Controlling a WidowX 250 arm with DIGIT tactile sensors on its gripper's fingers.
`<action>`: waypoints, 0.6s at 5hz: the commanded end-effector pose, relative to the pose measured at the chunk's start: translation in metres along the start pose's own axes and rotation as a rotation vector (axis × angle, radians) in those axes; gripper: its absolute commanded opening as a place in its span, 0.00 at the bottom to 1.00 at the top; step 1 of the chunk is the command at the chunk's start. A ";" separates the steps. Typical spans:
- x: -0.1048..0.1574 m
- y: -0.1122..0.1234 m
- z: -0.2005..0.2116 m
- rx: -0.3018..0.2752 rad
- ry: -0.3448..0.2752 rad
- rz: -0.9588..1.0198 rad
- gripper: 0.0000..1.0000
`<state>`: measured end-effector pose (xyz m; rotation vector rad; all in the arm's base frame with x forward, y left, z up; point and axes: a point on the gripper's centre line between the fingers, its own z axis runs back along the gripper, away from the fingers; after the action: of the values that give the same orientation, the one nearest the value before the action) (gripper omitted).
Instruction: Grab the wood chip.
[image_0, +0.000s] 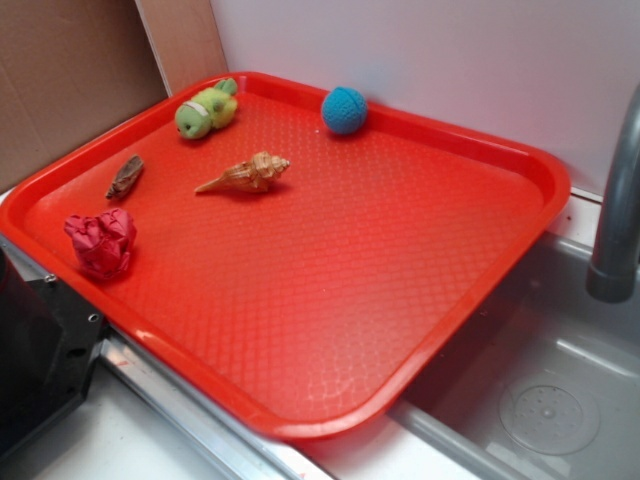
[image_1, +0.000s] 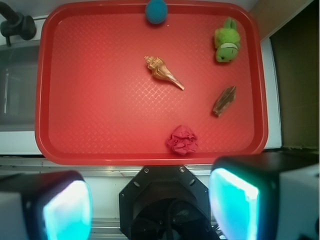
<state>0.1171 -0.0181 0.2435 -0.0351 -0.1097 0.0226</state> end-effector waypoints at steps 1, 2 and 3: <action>0.000 0.000 0.000 0.000 0.000 0.000 1.00; 0.021 0.033 -0.025 0.019 0.008 0.196 1.00; 0.040 0.060 -0.048 0.007 -0.012 0.303 1.00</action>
<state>0.1609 0.0394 0.1918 -0.0419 -0.0956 0.3249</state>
